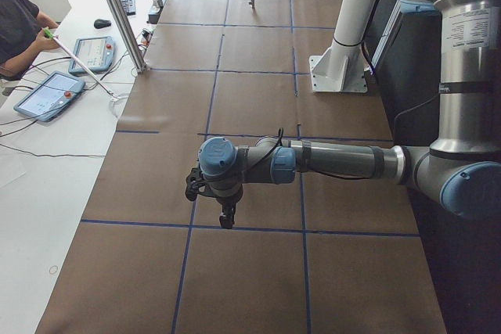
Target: Assemble PPR valve and pipe with both arms
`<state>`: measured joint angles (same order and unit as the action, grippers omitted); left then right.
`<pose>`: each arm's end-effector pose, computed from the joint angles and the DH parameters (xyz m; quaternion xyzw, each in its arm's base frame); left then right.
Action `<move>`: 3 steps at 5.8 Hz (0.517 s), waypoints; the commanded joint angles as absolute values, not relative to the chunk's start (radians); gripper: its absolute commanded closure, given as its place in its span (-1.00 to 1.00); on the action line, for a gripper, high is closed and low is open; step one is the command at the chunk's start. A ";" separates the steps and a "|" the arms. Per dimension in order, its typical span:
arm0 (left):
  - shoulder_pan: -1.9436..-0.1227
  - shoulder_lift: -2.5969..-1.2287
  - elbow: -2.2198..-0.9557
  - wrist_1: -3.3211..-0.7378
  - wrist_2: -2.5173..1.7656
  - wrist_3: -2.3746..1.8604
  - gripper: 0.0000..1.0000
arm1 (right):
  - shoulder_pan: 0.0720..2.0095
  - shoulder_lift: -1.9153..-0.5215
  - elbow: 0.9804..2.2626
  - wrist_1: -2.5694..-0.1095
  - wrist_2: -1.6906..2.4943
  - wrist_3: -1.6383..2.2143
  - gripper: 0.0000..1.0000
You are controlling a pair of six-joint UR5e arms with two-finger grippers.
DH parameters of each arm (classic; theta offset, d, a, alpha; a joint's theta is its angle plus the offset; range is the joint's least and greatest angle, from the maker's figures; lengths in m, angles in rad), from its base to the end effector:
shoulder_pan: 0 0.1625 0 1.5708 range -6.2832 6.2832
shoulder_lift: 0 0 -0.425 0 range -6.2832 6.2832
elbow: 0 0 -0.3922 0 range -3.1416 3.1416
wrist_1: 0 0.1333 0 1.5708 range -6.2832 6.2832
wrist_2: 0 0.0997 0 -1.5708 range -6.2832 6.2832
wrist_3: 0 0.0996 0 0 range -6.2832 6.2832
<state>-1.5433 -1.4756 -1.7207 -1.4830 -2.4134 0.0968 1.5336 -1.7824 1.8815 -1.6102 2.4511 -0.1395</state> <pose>-0.0466 -0.4501 0.6337 -0.0009 0.4092 0.0499 0.9111 0.0414 -0.4061 0.5966 0.0487 -0.4239 -0.0925 0.8996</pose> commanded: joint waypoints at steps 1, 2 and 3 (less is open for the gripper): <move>-1.531 -1.456 -1.764 -1.427 -2.390 0.100 -1.00 | 1.534 -1.782 1.884 -1.609 2.448 -0.140 -1.00; -1.528 -1.453 -1.796 -1.427 -2.341 0.097 -1.00 | 1.534 -1.782 1.882 -1.609 2.448 -0.137 -1.00; -1.519 -1.439 -1.842 -1.425 -2.347 0.092 -1.00 | 1.534 -1.782 1.882 -1.608 2.450 -0.133 -1.00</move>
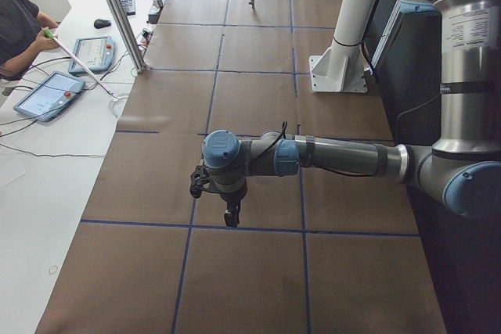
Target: Assemble PPR valve and pipe with both arms
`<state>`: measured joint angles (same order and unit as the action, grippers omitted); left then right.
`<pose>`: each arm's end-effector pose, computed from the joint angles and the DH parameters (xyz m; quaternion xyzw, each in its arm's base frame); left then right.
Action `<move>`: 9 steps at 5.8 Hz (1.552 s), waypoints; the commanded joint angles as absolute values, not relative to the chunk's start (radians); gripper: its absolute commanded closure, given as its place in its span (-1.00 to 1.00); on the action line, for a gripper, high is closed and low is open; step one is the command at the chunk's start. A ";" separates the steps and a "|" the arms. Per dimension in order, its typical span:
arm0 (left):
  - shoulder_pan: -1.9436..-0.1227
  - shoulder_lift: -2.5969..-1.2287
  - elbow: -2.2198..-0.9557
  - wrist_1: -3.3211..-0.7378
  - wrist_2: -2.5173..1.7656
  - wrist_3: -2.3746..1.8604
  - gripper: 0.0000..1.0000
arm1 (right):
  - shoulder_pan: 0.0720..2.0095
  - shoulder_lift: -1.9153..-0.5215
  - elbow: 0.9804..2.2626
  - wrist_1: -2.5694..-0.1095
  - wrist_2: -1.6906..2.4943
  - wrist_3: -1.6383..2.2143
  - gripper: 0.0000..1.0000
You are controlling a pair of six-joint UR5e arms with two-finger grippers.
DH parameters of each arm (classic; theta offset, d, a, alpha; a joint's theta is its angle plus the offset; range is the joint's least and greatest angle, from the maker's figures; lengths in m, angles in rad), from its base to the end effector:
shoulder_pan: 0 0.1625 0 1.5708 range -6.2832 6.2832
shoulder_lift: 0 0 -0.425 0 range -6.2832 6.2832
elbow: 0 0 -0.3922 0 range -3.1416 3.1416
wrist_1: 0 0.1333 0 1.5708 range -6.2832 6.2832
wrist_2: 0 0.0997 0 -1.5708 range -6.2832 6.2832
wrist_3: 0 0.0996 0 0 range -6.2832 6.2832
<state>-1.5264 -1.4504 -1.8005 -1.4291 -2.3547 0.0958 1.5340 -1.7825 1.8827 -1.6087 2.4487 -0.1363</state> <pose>-0.0436 -0.4385 0.6154 -0.0051 0.3822 0.0586 0.9222 0.0418 -0.4062 0.5961 0.0493 -0.4229 -0.0914 0.9002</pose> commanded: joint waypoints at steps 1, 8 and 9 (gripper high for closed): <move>-1.517 -1.401 -1.847 -1.452 -2.421 0.104 -1.00 | 1.534 -1.782 1.884 -1.606 2.454 -0.136 -1.00; -1.076 -1.503 -1.865 -1.744 -2.352 -0.579 -1.00 | 1.529 -1.779 1.884 -1.606 2.459 -0.127 -1.00; -0.968 -1.535 -1.864 -1.811 -2.236 -0.736 -1.00 | 1.529 -1.778 1.887 -1.606 2.459 -0.133 -1.00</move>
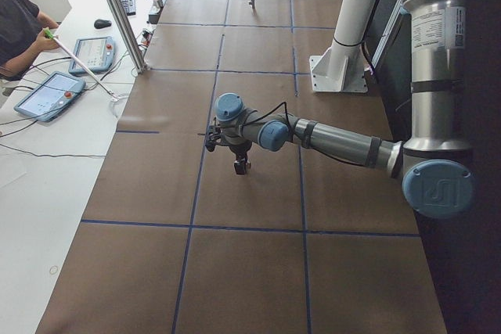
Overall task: Assemble PPR valve and pipe with both arms
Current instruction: 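Lower the left gripper onto the white-ended valve and grasp it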
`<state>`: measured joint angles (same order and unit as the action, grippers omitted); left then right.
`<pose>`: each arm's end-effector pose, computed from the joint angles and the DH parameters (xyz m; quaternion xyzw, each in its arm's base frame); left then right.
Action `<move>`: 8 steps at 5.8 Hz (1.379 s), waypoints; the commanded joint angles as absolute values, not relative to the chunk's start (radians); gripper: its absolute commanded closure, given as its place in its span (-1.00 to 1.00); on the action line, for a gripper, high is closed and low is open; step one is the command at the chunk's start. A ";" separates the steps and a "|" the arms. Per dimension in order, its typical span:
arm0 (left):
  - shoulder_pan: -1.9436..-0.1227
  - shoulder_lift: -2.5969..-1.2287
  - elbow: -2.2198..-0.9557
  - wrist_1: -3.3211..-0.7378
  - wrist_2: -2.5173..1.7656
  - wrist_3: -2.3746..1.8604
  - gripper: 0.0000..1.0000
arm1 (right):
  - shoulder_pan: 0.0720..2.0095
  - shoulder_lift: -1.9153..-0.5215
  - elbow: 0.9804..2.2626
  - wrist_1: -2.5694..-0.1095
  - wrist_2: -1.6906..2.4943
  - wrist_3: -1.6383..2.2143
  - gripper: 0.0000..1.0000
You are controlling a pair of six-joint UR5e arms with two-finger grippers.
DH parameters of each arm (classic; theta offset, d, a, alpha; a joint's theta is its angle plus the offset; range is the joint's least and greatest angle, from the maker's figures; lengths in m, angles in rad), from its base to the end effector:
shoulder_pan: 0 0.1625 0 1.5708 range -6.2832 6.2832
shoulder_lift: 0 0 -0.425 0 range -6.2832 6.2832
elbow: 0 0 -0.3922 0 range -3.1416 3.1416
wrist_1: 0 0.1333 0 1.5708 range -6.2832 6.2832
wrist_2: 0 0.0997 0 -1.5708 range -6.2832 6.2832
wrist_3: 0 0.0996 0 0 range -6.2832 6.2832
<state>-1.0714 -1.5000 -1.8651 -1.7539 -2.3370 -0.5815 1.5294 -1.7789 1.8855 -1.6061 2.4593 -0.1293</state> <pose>0.1698 -0.4454 0.5260 -0.0278 0.4103 0.0381 0.9107 0.0391 -0.4081 0.5921 0.0510 -0.4277 -0.0922 0.8978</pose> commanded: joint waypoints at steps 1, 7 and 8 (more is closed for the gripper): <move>-0.933 -1.536 -1.844 -1.857 -2.200 -0.764 -1.00 | 1.529 -1.779 1.882 -1.608 2.459 -0.130 -1.00; -0.916 -1.540 -1.810 -1.871 -2.164 -0.753 -0.75 | 1.529 -1.781 1.882 -1.608 2.461 -0.127 -1.00; -0.916 -1.540 -1.810 -1.871 -2.164 -0.752 -0.23 | 1.529 -1.781 1.882 -1.608 2.461 -0.127 -1.00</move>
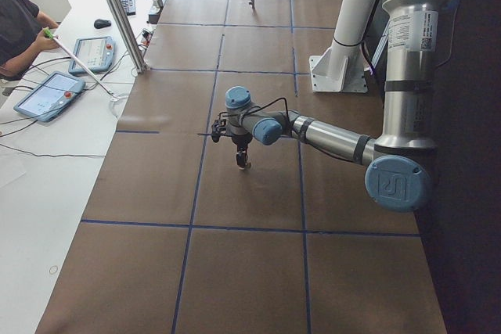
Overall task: Assemble PPR valve and pipe with both arms
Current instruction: 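Lower the left gripper onto the white-ended valve and grasp it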
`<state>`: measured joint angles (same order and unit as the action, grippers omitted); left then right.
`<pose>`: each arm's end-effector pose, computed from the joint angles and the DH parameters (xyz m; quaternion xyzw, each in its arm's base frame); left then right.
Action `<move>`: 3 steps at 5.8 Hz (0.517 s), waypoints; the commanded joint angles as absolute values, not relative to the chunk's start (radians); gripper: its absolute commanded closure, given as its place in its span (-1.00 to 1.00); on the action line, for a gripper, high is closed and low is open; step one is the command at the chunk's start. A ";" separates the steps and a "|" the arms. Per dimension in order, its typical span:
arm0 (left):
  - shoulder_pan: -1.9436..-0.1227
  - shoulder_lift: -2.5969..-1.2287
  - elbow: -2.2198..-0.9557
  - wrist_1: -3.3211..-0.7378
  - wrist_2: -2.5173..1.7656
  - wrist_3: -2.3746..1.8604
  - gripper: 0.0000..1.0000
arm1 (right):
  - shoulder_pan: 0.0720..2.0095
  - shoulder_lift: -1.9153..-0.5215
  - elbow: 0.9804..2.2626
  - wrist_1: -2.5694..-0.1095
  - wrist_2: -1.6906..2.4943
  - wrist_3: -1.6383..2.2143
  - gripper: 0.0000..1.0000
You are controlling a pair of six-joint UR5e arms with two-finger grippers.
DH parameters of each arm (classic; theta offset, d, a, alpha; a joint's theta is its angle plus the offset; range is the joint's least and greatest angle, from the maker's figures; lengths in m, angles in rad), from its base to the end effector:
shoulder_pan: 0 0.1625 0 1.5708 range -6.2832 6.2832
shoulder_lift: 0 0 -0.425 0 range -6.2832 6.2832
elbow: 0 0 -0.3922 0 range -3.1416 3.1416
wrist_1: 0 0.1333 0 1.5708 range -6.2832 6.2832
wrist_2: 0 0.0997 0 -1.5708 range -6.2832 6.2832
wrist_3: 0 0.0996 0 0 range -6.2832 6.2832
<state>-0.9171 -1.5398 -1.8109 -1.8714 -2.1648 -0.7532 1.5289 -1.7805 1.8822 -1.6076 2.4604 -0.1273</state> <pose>0.2411 -0.4423 0.5293 0.0007 0.3719 0.0277 0.9279 0.0389 -0.4072 0.5945 0.0476 -0.4284 -0.0901 0.8978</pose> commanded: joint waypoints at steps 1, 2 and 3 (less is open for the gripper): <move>-0.916 -1.545 -1.810 -1.870 -2.163 -0.752 0.28 | 1.529 -1.781 1.882 -1.608 2.461 -0.127 -1.00; -0.916 -1.549 -1.810 -1.870 -2.143 -0.752 0.72 | 1.529 -1.781 1.882 -1.608 2.462 -0.126 -1.00; -0.916 -1.558 -1.810 -1.870 -2.141 -0.752 0.93 | 1.529 -1.781 1.884 -1.608 2.476 -0.126 -1.00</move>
